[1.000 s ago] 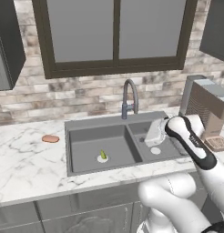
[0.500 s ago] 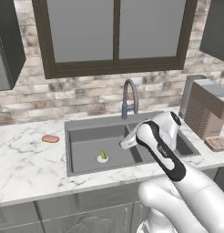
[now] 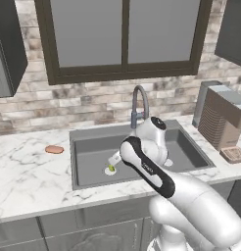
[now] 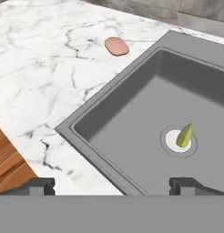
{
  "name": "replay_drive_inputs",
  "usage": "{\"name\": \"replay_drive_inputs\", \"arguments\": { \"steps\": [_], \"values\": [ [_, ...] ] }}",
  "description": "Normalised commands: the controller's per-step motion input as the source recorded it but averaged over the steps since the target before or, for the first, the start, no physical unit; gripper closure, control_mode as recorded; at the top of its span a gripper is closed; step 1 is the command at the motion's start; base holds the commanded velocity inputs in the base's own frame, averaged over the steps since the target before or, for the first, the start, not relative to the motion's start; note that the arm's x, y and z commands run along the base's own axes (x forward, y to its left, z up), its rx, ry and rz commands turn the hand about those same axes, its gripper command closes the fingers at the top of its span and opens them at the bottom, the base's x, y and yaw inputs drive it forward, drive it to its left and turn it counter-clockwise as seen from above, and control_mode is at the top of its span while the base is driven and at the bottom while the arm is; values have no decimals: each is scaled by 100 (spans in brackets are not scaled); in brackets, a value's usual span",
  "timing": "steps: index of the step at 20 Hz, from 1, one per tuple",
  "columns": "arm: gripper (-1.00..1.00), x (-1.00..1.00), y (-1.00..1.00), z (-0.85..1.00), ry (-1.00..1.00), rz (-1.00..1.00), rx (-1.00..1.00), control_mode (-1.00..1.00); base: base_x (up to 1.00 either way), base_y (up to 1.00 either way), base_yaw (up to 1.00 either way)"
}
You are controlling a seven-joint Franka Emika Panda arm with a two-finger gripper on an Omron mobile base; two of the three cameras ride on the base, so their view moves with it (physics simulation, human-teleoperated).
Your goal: Turn on the sink faucet. Then move the lemon wedge from the counter to the sink. Turn off the sink. Move the vegetable from the sink to the pot next to the stove. Finally move the pot to the rear left burner.
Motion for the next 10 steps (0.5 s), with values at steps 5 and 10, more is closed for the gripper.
{"name": "replay_drive_inputs", "arguments": {
  "steps": [5, 10],
  "values": [
    [-100, 34, 9, 0, 19, -9, -10, -100, 0, 0, 0],
    [-100, 49, 5, -9, 17, -14, -12, -100, 0, 0, 0]
  ]
}}
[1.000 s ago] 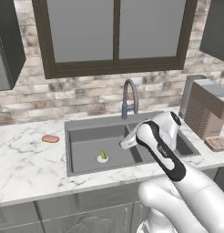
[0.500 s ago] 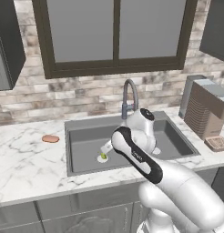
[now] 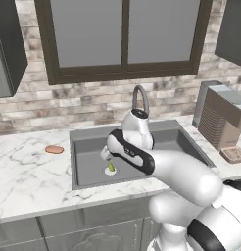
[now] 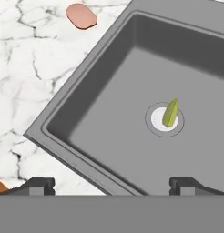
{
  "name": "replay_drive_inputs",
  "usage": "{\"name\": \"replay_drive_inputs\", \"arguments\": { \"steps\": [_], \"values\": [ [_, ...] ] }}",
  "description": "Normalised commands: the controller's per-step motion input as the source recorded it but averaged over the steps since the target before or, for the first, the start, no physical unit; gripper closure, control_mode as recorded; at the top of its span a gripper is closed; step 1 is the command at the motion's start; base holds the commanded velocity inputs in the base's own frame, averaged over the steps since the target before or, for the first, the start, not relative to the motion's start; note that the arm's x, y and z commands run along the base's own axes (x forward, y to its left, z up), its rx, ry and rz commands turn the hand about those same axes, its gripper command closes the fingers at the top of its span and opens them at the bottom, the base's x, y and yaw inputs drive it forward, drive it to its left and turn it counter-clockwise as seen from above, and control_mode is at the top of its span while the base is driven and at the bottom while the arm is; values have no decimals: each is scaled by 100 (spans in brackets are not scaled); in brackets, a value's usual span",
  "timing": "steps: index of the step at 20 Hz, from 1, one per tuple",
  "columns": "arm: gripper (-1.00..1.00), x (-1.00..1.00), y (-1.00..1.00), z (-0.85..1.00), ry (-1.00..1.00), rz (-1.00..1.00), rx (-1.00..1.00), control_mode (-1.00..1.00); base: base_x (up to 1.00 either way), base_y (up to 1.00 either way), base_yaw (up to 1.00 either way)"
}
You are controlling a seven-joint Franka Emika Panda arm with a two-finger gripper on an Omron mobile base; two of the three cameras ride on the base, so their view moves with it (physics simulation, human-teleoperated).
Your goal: Turn on the sink faucet. Then move the lemon wedge from the counter to the sink. Turn off the sink. Move the vegetable from the sink to the pot next to the stove. Finally move the pot to the rear left burner.
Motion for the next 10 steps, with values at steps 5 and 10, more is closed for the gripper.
{"name": "replay_drive_inputs", "arguments": {
  "steps": [5, 10],
  "values": [
    [-100, 42, 0, -28, 11, -17, -12, -100, 0, 0, 0],
    [-100, 30, 0, -43, 9, -20, -9, -100, 0, 0, 0]
  ]
}}
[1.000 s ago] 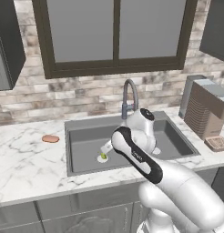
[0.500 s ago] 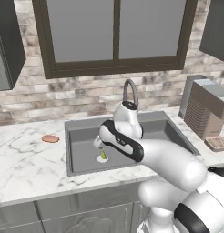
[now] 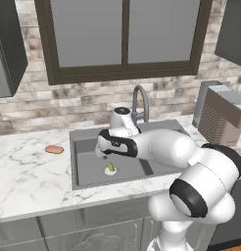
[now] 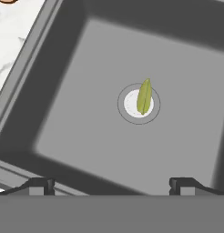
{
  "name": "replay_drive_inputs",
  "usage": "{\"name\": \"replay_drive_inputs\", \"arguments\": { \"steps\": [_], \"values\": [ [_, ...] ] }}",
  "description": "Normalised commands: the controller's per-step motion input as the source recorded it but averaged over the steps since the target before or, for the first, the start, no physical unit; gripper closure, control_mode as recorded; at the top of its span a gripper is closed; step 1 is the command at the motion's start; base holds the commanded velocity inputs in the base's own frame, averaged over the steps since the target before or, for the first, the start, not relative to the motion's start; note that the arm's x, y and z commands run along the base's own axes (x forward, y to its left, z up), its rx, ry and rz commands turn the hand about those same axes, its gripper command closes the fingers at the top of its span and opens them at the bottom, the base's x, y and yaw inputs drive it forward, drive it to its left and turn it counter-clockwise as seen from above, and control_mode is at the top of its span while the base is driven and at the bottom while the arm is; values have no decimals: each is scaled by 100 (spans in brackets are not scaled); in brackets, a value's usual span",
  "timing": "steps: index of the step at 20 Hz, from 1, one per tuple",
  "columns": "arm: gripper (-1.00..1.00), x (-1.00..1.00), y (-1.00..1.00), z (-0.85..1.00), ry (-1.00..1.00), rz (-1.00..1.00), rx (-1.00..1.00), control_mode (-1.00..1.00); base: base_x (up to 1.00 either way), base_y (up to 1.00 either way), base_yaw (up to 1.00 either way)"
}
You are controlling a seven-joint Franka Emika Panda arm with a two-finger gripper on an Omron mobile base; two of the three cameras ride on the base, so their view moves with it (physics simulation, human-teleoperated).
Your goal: Turn on the sink faucet. Then move the lemon wedge from the counter to the sink. Turn off the sink. Move the vegetable from the sink to the pot next to the stove. Finally move the pot to the rear left burner.
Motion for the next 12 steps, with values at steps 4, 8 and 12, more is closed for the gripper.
{"name": "replay_drive_inputs", "arguments": {
  "steps": [4, 8, 12],
  "values": [
    [-100, 17, 0, -43, 10, -14, -6, -100, 0, 0, 0],
    [-100, 20, -4, -41, 5, -9, -4, -100, 0, 0, 0],
    [-100, 36, 0, -35, 2, -10, -1, -100, 0, 0, 0]
  ]
}}
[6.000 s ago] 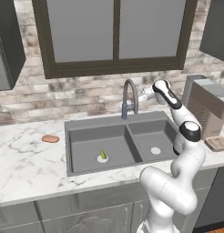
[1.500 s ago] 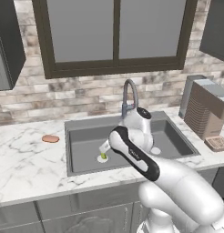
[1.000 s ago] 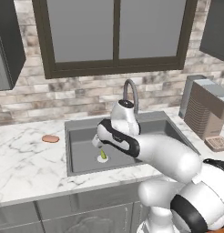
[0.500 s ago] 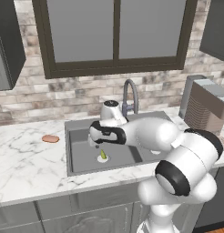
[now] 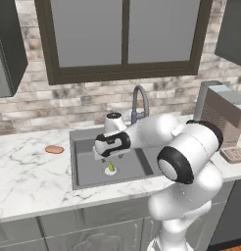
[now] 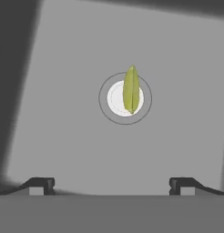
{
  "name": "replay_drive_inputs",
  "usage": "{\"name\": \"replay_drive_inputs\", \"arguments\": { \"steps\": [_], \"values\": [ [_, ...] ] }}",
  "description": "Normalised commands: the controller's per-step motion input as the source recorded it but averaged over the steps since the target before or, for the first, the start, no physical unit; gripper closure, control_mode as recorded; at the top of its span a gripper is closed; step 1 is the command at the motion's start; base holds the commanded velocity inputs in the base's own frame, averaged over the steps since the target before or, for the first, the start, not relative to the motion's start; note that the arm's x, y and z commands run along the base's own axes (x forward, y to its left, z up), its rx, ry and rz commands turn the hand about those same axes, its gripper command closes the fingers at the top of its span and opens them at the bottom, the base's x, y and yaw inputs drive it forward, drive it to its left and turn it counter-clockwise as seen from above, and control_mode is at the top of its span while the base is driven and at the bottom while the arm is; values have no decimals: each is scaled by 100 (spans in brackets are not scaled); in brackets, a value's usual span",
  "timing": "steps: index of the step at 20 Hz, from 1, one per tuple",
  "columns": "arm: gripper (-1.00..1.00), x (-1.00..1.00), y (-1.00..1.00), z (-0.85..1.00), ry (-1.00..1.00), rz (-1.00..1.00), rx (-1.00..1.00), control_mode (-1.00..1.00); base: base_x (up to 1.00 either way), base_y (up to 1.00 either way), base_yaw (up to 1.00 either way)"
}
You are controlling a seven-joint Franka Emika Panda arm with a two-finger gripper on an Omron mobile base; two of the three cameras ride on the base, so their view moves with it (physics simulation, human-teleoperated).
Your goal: Turn on the sink faucet. Then move the lemon wedge from the counter to the sink. Turn off the sink. Move the vegetable from the sink to the pot next to the stove. Finally move the pot to the rear left burner.
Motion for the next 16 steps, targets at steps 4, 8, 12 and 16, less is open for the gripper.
{"name": "replay_drive_inputs", "arguments": {
  "steps": [4, 8, 12, 16],
  "values": [
    [-100, 40, -1, -35, 0, -8, 0, -100, 0, 0, 0],
    [-100, 36, -4, -38, 0, -6, 0, -100, 0, 0, 0],
    [-100, 32, -4, -39, 0, -6, 0, -100, 0, 0, 0],
    [-100, 35, -3, -39, 0, -6, 0, -100, 0, 0, 0]
  ]
}}
